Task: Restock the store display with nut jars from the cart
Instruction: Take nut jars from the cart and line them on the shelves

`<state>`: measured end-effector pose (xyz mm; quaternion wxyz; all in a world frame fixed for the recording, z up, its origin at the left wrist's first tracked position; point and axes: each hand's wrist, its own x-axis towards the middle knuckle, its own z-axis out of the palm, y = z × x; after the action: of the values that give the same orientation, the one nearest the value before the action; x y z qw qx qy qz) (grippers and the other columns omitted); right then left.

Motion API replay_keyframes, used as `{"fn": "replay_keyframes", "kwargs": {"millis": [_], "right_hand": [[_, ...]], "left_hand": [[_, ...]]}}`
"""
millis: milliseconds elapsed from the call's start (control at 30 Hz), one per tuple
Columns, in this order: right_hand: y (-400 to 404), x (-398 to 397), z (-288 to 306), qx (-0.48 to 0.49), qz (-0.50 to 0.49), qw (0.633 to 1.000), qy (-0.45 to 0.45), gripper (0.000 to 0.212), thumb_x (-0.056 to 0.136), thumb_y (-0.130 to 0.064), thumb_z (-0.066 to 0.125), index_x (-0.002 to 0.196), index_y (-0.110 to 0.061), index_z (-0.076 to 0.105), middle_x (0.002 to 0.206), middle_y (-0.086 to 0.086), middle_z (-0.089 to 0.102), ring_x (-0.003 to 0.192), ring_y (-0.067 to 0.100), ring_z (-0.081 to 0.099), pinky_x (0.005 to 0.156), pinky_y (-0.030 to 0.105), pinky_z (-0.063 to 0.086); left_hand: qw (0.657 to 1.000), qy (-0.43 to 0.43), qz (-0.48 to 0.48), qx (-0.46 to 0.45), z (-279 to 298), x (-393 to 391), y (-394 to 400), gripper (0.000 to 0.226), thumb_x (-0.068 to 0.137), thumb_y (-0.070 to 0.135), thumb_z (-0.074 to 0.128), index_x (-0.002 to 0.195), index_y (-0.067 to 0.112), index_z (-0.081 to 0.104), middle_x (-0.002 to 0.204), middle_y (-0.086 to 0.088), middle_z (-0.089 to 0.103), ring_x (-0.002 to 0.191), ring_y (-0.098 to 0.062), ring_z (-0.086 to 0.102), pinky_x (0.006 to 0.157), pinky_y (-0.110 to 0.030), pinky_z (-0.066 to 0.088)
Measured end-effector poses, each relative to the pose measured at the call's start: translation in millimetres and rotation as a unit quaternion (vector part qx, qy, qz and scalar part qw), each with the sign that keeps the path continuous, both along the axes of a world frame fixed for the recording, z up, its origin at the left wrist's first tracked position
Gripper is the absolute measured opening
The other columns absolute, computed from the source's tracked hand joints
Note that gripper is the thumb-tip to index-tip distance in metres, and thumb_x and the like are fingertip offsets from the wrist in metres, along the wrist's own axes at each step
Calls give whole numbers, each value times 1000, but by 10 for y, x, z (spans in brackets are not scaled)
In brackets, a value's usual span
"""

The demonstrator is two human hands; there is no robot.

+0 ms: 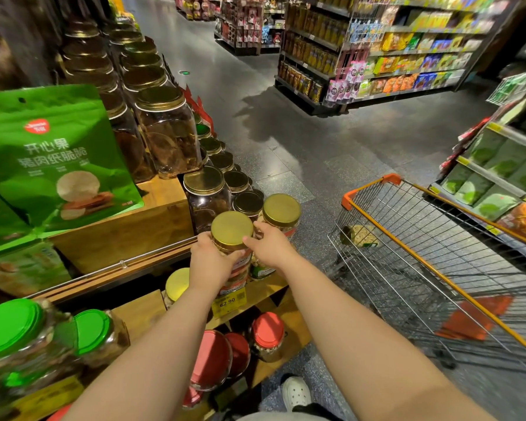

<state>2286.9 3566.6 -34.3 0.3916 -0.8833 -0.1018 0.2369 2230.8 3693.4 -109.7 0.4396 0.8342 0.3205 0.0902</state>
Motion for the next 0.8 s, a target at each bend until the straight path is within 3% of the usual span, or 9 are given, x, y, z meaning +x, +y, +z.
{"fn": "replay_keyframes", "kwargs": {"millis": [233, 800], "right_hand": [[-56, -33, -71, 16, -37, 999, 11, 61, 99, -31, 62, 154, -14, 40, 153, 9, 49, 139, 27, 47, 116, 48, 40], [-98, -165, -9, 38, -36, 998, 24, 54, 101, -29, 60, 150, -15, 46, 145, 8, 56, 131, 27, 53, 108, 45, 46]], "left_hand": [[1000, 9, -22, 14, 34, -48, -26, 116, 65, 51, 92, 154, 14, 27, 143, -16, 49, 126, -33, 55, 101, -46, 53], [998, 24, -54, 24, 200, -161, -59, 107, 77, 48, 85, 158, 17, 21, 148, -16, 46, 133, -32, 49, 105, -42, 46]]}}
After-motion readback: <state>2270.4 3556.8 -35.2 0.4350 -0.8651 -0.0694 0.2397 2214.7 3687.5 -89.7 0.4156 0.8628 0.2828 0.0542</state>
